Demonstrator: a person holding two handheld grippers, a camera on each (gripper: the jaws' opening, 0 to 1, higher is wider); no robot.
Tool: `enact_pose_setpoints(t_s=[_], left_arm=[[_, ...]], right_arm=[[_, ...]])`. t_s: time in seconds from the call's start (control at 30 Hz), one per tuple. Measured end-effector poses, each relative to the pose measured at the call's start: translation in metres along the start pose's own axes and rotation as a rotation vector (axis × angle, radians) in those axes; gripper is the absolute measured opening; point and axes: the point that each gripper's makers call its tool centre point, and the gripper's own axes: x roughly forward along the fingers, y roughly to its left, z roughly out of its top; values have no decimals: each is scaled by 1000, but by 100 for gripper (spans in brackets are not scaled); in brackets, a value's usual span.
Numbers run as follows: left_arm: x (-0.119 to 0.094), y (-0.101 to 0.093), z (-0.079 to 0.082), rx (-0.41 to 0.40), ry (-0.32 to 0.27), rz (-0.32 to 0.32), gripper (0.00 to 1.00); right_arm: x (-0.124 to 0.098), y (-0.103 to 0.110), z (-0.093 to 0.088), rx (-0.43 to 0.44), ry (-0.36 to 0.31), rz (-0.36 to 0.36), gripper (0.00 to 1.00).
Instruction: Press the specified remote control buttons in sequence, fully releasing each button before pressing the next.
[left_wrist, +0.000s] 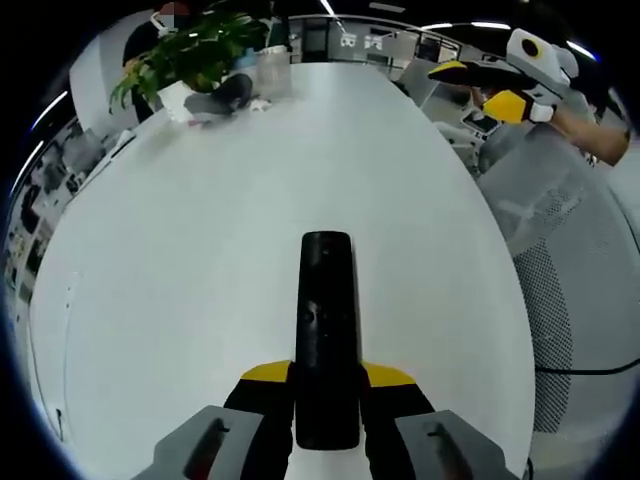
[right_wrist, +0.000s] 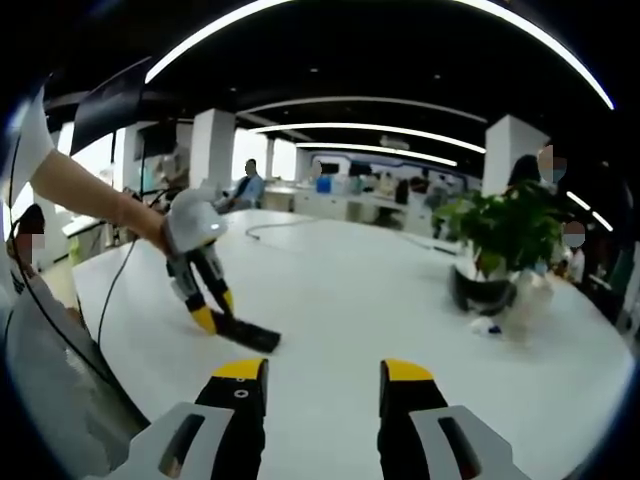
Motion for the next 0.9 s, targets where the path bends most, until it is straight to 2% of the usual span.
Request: enact_pose_setpoints(t_s=[0.9], left_arm=[[-1, -10, -2, 9, 1, -2, 25]], right_arm=[[1, 2, -1, -3, 3, 5, 42]])
